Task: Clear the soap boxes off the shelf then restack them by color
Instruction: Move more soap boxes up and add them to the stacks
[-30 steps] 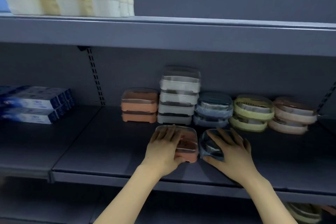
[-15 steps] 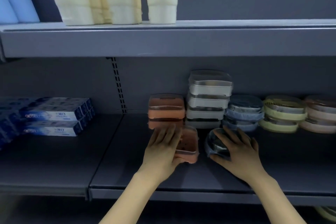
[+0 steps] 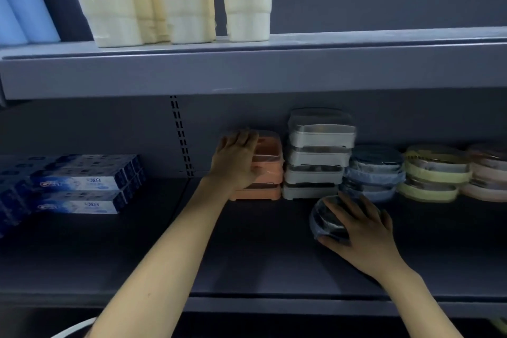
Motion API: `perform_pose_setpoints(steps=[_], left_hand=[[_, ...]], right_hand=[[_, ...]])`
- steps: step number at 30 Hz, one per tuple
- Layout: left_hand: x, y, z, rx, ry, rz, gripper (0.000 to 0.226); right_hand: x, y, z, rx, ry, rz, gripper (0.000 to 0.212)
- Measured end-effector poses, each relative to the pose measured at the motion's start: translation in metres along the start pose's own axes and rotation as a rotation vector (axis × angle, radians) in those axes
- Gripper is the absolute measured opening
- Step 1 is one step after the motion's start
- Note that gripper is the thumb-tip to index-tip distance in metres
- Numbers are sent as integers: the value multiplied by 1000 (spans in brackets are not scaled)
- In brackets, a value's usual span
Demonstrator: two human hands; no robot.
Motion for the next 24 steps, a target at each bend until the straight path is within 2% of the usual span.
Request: perform_pose_setpoints(steps=[6,9,13,16,21,24], left_hand=[[4,12,15,58,-56,-9,85],[5,18,15,41,-88,-7,85],[4,30,17,43,-79,-19,84],[1,35,18,48,-41,-25,83],[2,35,16,66,-57,-67,83],[0,35,12,59,-1,-72,83]], right_hand=[[0,0,3,-78,58,-46,92],[0,1,3,-110,71,-66,81],[1,-2,0,-237,59,-84,68],[-3,-3,2,-229,56,-89,70],[-15,-4,-6,-152,106,-55,90],[-26,-7,-19,-232,160,-61,85]])
Point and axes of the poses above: each hand's wrist, its own y-axis towards the middle knuckle, its own z-axis out of the palm, x = y × z, the point moved 1 cm from there along y, towards the middle knuckle, and after that the axes turned 6 degrees about x, right-handed, at the moved point
